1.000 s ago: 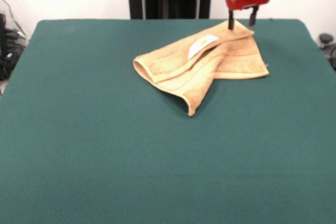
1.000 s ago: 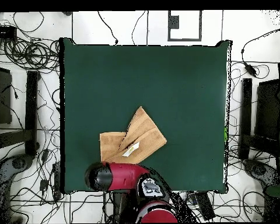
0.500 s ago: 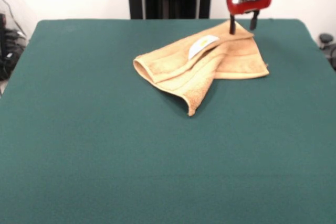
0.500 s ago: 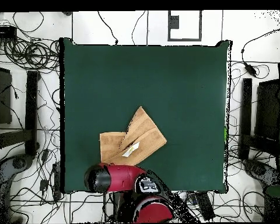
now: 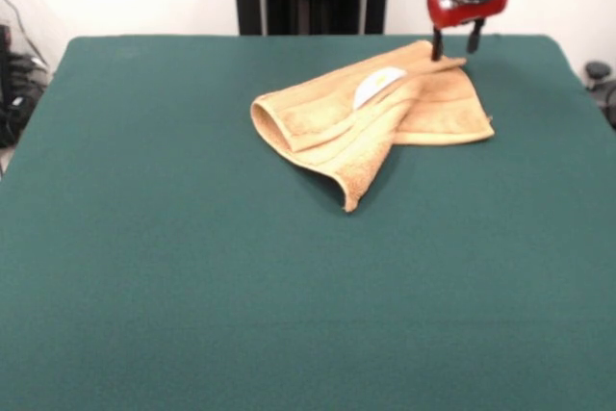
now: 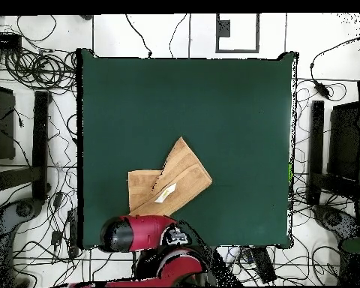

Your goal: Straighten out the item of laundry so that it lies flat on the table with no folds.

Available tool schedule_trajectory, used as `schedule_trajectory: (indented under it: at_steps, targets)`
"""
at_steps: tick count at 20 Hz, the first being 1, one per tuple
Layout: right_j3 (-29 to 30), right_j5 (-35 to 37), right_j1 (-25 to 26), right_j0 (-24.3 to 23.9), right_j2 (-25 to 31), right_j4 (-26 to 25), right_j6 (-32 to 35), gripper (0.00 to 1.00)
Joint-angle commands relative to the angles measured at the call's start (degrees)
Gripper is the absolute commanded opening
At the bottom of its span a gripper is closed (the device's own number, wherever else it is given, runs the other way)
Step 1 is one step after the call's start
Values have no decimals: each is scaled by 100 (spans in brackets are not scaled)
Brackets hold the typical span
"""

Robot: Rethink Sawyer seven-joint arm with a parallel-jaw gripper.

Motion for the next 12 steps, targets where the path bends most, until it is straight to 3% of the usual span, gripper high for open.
schedule_trajectory:
  at_steps: [1, 12]
  targets:
    - [-233, -310, 56, 439, 221, 171, 1198, 100]
    - [-258, -430, -22, 786, -169, 270, 1353, 100]
